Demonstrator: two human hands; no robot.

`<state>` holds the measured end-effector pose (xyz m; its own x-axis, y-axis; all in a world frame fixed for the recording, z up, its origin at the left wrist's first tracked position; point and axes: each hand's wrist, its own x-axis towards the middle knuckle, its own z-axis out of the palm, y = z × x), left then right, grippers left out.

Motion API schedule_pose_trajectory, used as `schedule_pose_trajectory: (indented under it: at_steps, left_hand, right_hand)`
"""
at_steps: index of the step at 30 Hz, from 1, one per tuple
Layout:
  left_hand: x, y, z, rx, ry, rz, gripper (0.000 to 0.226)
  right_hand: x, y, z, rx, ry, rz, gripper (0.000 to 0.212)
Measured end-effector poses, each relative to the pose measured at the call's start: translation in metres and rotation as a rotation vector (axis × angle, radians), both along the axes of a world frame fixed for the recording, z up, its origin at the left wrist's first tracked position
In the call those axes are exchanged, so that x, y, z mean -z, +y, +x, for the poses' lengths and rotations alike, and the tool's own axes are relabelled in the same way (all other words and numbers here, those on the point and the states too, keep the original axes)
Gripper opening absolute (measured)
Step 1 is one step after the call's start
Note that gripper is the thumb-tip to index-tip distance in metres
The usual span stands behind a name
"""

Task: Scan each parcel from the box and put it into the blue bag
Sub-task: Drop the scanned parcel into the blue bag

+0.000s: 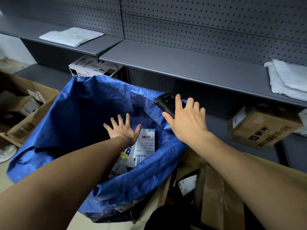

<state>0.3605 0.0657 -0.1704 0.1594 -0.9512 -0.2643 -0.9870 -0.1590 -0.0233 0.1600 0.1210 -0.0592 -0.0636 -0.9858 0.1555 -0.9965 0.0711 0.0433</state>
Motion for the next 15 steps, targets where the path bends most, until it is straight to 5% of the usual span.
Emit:
schedule_pose_trajectory:
  at_steps: [15]
  left_hand:
    - [-0.069, 0.042, -0.026, 0.151, 0.115, -0.197, 0.078]
  right_hand:
    - [-0.02, 0.042, -0.042, 0.181, -0.052, 0.014, 0.08]
